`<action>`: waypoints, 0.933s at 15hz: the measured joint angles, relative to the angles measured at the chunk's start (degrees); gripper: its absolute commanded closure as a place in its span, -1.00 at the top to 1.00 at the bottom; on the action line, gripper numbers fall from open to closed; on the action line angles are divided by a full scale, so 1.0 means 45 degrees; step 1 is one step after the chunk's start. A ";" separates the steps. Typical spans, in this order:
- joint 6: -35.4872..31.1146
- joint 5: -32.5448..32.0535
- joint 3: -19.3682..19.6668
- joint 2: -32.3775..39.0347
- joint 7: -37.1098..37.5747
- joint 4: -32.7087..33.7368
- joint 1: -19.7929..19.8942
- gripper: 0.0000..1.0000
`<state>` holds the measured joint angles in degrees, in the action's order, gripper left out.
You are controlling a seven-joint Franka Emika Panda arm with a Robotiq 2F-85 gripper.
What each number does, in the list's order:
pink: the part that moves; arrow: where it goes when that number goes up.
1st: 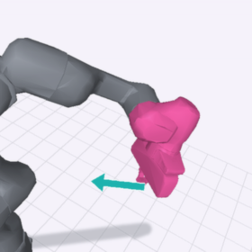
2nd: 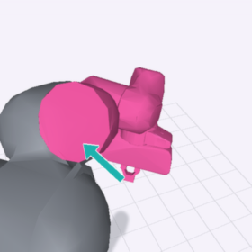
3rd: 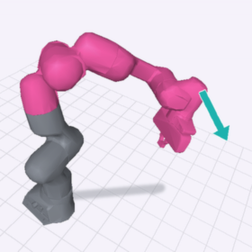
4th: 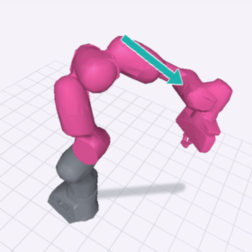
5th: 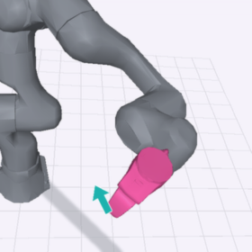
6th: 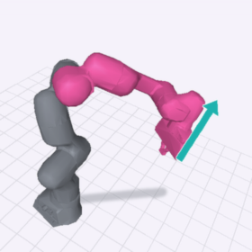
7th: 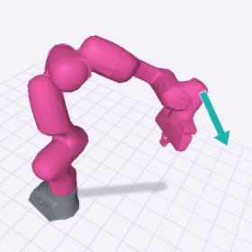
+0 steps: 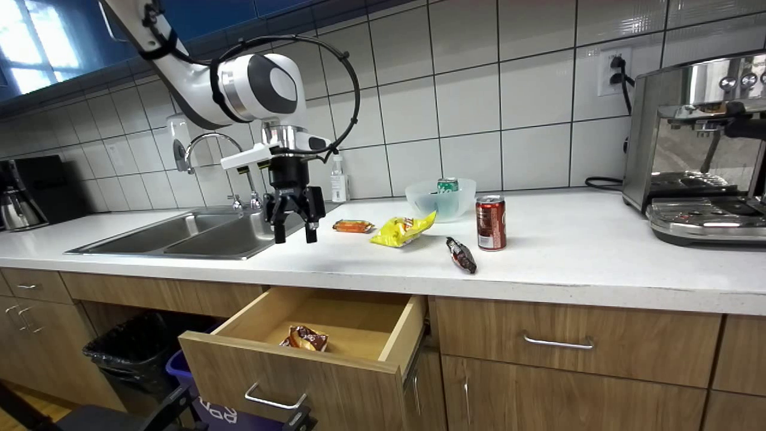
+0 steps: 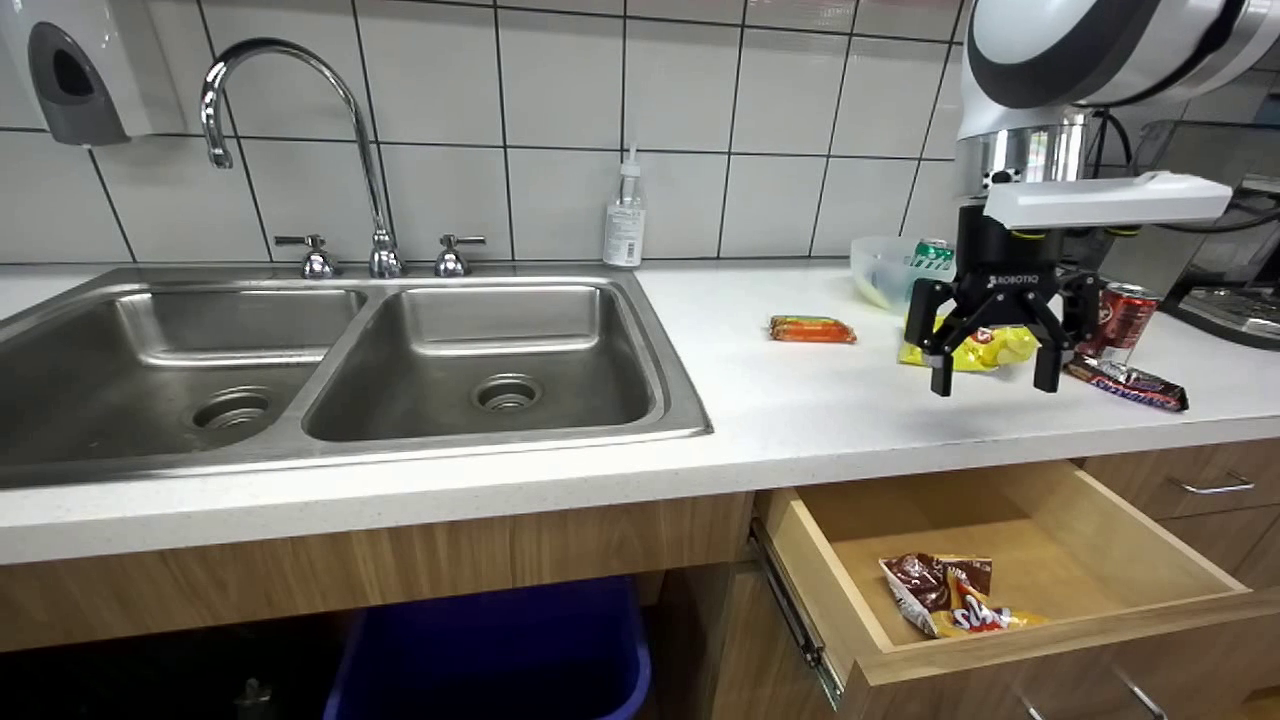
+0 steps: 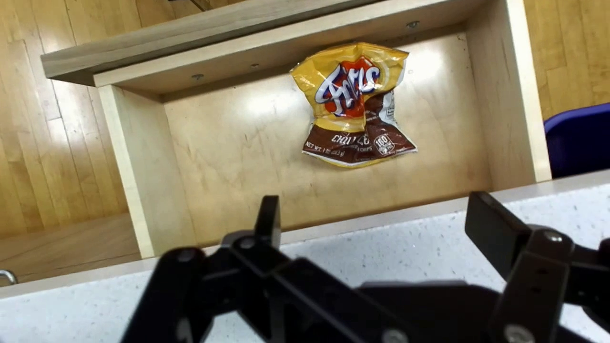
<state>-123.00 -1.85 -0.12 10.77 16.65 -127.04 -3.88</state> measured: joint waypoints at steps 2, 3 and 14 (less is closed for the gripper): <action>-0.0004 0.0002 0.0001 0.0115 0.0382 0.0314 0.0000 1.00; -0.0011 0.0003 0.0004 0.0206 0.0573 0.0493 0.0000 1.00; -0.0052 0.0210 0.0425 0.1960 0.1827 0.2977 0.0011 1.00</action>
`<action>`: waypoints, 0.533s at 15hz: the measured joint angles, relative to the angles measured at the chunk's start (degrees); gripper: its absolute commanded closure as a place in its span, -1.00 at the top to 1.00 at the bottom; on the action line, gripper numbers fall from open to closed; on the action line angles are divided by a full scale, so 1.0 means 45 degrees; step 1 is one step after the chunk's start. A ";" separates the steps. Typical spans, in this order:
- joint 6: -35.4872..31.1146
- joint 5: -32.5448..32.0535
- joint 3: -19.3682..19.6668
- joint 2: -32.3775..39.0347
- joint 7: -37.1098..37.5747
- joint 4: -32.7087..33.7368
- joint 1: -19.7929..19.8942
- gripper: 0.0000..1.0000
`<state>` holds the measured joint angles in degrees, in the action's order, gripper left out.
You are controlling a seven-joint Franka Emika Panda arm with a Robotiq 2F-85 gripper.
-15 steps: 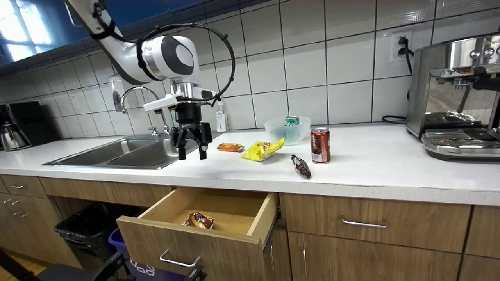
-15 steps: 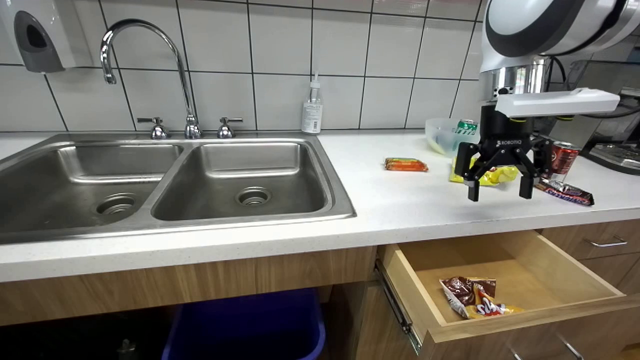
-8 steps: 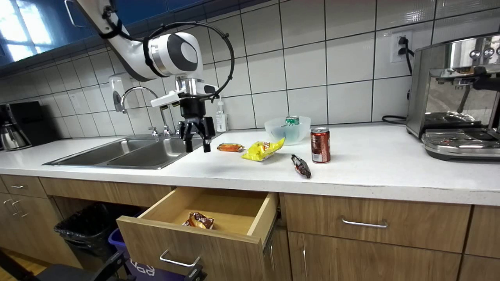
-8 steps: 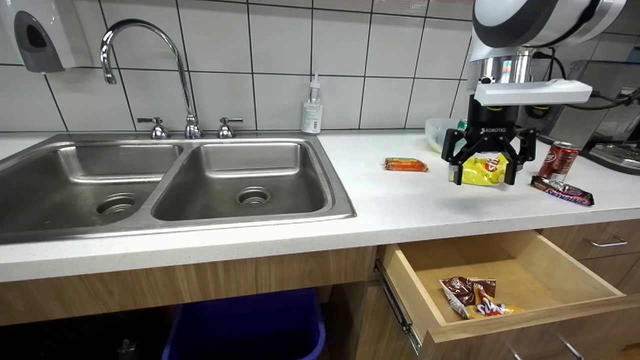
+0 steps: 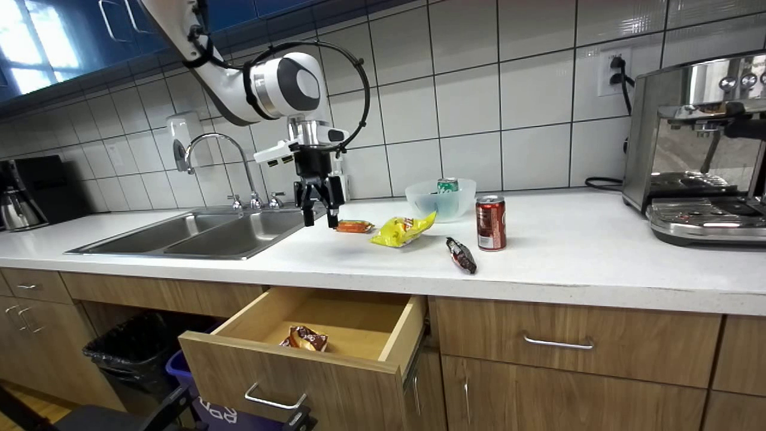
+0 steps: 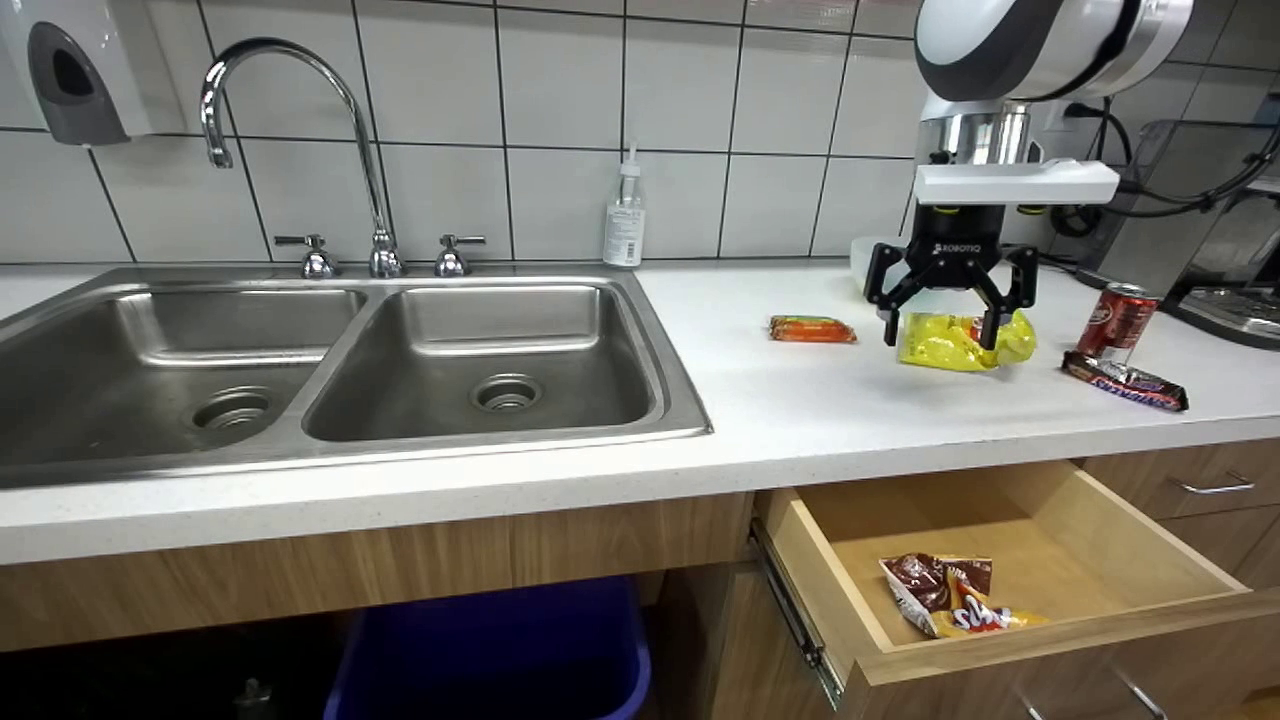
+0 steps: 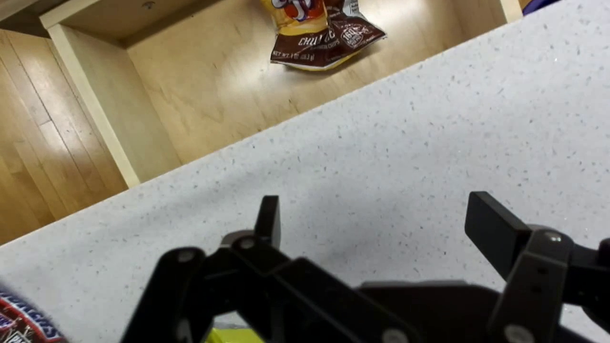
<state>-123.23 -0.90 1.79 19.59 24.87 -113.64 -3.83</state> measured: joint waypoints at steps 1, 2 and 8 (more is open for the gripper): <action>-0.0001 0.0035 0.0080 0.0167 0.0044 0.0227 0.0001 1.00; -0.0005 0.0070 0.0155 0.0329 0.0112 0.0455 0.0005 1.00; -0.0099 0.0566 0.0586 0.1270 0.0512 0.1698 0.0050 1.00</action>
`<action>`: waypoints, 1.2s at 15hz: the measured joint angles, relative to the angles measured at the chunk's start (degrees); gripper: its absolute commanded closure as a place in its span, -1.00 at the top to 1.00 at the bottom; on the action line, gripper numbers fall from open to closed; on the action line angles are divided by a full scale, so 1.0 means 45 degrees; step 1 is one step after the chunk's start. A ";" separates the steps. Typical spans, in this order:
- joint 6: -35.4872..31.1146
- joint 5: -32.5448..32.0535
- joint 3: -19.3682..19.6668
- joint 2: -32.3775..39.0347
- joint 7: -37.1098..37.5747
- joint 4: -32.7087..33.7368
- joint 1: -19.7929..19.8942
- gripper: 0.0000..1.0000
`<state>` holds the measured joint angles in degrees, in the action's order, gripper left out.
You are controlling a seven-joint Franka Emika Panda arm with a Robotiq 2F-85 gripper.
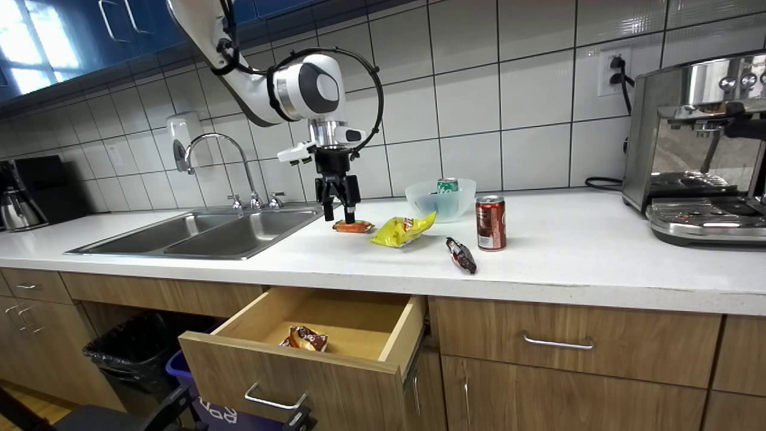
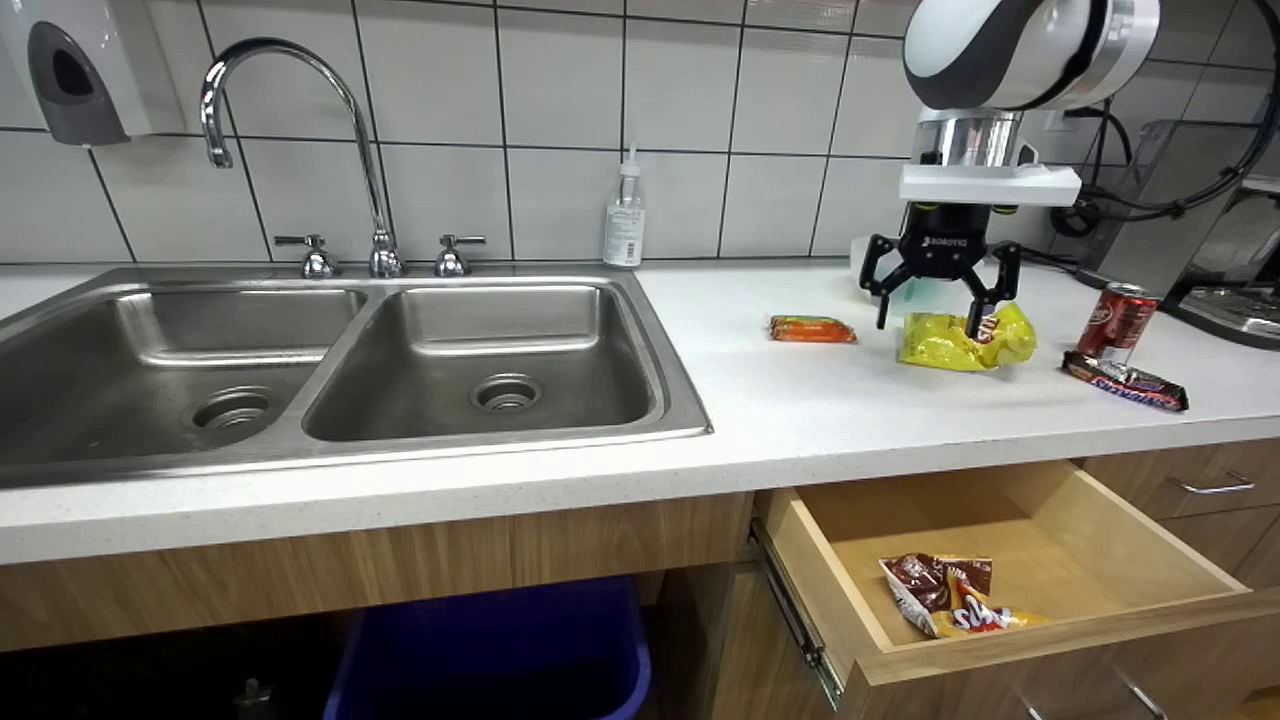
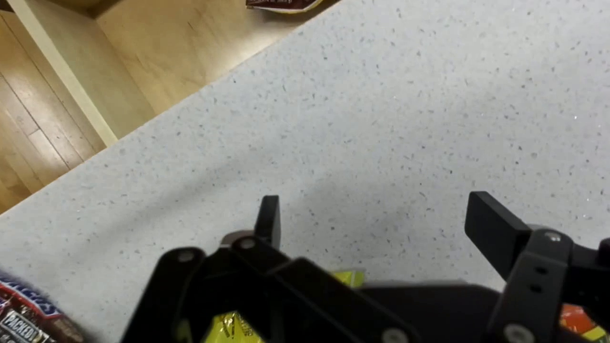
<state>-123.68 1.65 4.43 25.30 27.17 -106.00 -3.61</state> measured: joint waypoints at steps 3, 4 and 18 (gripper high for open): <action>-0.0069 0.0390 0.0201 0.0370 0.0166 0.0494 0.0084 1.00; -0.0090 0.0485 0.0256 0.0474 0.0234 0.0629 0.0135 1.00; -0.1095 0.1126 0.1118 0.1238 0.1712 0.1286 0.0711 1.00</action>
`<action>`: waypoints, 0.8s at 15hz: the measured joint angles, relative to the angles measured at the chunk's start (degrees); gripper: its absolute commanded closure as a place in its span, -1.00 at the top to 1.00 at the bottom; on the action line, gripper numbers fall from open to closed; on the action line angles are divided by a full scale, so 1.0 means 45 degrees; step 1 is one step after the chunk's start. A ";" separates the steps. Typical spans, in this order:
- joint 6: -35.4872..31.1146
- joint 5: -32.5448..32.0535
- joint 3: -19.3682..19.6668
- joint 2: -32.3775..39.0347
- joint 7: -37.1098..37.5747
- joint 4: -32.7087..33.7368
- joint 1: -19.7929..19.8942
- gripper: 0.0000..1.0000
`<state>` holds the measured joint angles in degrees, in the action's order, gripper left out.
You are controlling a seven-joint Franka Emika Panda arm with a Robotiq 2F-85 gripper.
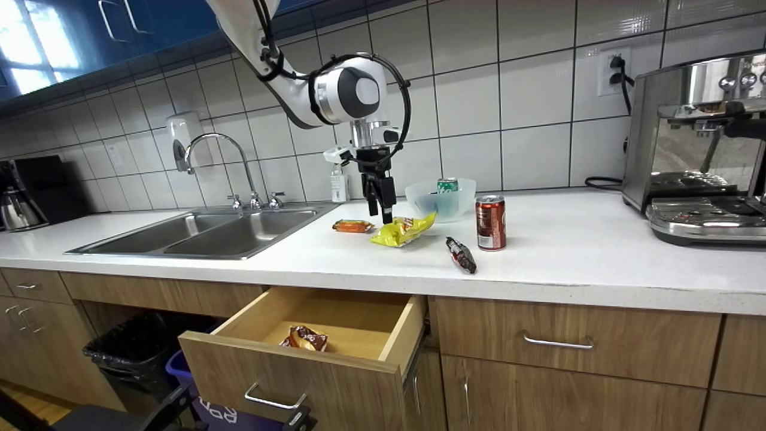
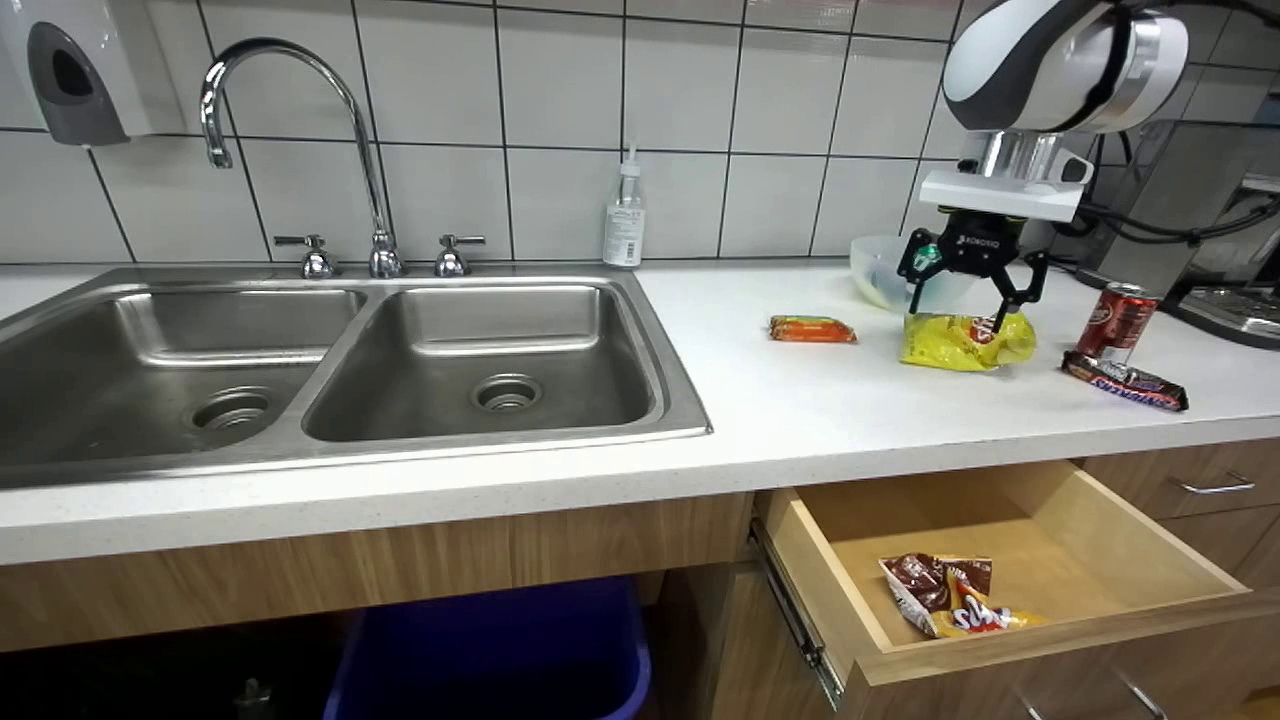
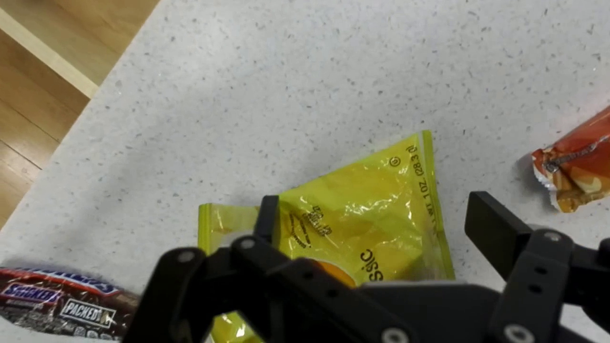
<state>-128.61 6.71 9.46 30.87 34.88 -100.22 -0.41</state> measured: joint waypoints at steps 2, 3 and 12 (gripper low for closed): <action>-0.0252 0.0105 0.0057 0.0135 0.0306 0.0061 0.0054 1.00; -0.0369 0.0150 0.0066 0.0219 0.0463 0.0113 0.0088 1.00; -0.0732 0.0234 0.0209 0.1137 0.1690 0.1150 0.0256 1.00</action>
<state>-131.90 7.77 10.40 35.99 42.48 -95.04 0.74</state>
